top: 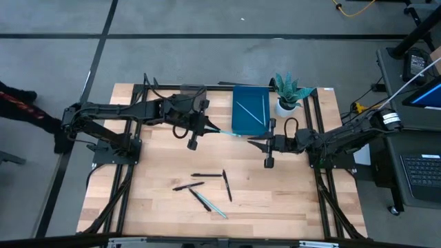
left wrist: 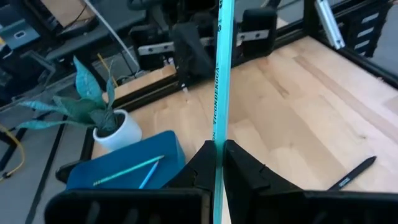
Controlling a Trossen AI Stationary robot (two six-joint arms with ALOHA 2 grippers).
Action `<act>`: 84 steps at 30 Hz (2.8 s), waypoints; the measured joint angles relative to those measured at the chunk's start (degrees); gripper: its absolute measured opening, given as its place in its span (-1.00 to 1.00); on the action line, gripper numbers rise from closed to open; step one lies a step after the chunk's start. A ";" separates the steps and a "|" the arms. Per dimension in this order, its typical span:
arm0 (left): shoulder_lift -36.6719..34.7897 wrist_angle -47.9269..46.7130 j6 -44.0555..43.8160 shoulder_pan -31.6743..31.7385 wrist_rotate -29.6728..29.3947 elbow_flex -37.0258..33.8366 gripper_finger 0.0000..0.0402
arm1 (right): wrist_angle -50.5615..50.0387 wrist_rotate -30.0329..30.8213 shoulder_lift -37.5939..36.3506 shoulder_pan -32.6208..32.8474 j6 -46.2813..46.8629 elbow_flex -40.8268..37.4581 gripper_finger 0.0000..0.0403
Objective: Sort pens & pencils
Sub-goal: Put the light blue pencil into the blue bin
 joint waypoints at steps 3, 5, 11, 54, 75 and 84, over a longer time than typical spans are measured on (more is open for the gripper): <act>0.09 0.81 -0.09 0.00 0.66 0.00 -0.93 | 1.28 -0.02 1.13 -0.48 0.00 0.00 -0.73; 1.09 2.12 -0.19 0.01 1.59 0.00 -0.93 | 2.65 -0.02 1.99 -0.75 0.02 0.00 -0.66; 4.46 5.00 -0.19 0.01 1.96 0.02 -0.93 | 3.32 -0.62 5.42 -0.91 -2.89 3.93 -0.45; 6.22 9.61 0.99 0.01 4.50 0.00 -0.93 | 2.68 -10.53 11.02 -4.26 -5.78 14.44 -0.38; 6.43 8.47 1.56 0.01 4.47 0.00 -0.93 | -3.88 -9.57 13.55 -4.26 -7.04 18.75 -0.38; 6.46 7.62 1.43 -0.01 4.43 0.00 -0.93 | -4.05 -8.13 13.55 -4.26 -7.48 18.75 -0.79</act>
